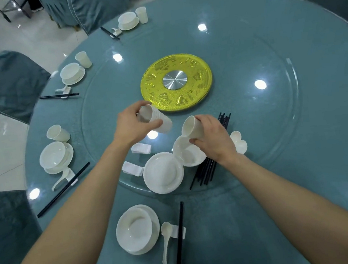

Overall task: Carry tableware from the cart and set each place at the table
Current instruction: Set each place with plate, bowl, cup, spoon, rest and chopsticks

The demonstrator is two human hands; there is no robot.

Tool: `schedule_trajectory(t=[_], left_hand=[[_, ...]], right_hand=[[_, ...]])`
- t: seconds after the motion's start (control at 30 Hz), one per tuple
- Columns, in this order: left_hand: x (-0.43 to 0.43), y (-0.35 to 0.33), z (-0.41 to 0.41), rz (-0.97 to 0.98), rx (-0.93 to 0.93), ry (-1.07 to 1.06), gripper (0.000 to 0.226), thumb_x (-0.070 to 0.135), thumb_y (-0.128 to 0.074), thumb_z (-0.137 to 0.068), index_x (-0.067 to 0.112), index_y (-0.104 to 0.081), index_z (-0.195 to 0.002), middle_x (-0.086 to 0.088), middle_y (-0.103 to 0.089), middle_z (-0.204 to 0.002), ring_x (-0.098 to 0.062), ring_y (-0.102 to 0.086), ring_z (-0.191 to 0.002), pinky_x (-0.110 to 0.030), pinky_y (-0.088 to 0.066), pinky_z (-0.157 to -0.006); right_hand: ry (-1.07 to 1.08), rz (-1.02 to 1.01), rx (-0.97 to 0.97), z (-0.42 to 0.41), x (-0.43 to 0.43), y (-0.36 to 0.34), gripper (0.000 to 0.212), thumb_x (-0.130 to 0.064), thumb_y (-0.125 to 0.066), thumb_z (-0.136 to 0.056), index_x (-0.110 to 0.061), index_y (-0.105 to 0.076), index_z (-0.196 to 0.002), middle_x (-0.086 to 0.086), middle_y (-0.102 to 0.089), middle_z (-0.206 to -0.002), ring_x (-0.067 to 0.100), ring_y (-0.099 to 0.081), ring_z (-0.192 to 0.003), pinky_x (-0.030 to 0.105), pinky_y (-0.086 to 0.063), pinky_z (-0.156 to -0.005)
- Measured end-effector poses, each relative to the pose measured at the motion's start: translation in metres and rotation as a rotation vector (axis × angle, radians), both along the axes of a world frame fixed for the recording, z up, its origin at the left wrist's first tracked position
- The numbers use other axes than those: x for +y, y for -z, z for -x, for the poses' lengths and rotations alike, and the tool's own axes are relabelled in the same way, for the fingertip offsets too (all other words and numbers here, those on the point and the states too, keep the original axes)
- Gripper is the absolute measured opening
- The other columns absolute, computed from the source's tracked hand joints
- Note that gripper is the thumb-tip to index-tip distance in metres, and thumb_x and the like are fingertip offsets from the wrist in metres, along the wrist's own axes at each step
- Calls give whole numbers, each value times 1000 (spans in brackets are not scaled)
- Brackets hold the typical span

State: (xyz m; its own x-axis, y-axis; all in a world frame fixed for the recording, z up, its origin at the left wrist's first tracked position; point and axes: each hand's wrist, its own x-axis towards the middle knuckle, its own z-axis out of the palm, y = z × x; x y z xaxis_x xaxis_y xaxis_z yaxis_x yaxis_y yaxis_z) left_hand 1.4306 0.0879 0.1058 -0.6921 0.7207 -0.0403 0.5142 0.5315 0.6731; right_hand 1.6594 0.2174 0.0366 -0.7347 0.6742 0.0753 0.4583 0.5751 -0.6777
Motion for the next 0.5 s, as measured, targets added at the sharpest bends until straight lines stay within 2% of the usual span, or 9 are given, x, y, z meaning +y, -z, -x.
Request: schedule_trajectory(t=[0.07, 0.17, 0.33, 0.5], left_hand=[[3, 13, -2, 83, 97, 39, 68, 39, -94, -69, 32, -69, -131, 2, -70, -118, -18, -66, -104, -30, -51, -92], [7, 41, -8, 214, 155, 90, 75, 39, -94, -69, 27, -65, -137, -4, -65, -120, -27, -63, -109, -37, -50, -94], [12, 81, -15, 281, 142, 151, 77, 43, -93, -70, 27, -61, -138, -3, -62, -122, -29, -61, -111, -40, -51, -94], [13, 90, -15, 311, 181, 181, 77, 44, -92, -73, 30, -59, -141, -3, -60, -126, -28, -62, -110, -41, -52, -93]], right_hand=[[12, 3, 10, -2, 0, -1, 70, -28, -88, -82, -15, -53, -142, 2, -59, -134, 24, -52, -126, 35, -41, -112], [8, 3, 13, -4, -2, -1, 71, -28, -88, -83, -15, -52, -143, 2, -58, -135, 23, -52, -126, 34, -40, -112], [17, 15, 12, -9, -3, 3, 71, -28, -89, -82, -14, -54, -142, 3, -59, -135, 24, -53, -124, 36, -42, -111], [18, 37, -4, -12, -4, 7, 71, -29, -88, -83, -16, -53, -143, 0, -58, -136, 21, -52, -126, 34, -42, -111]])
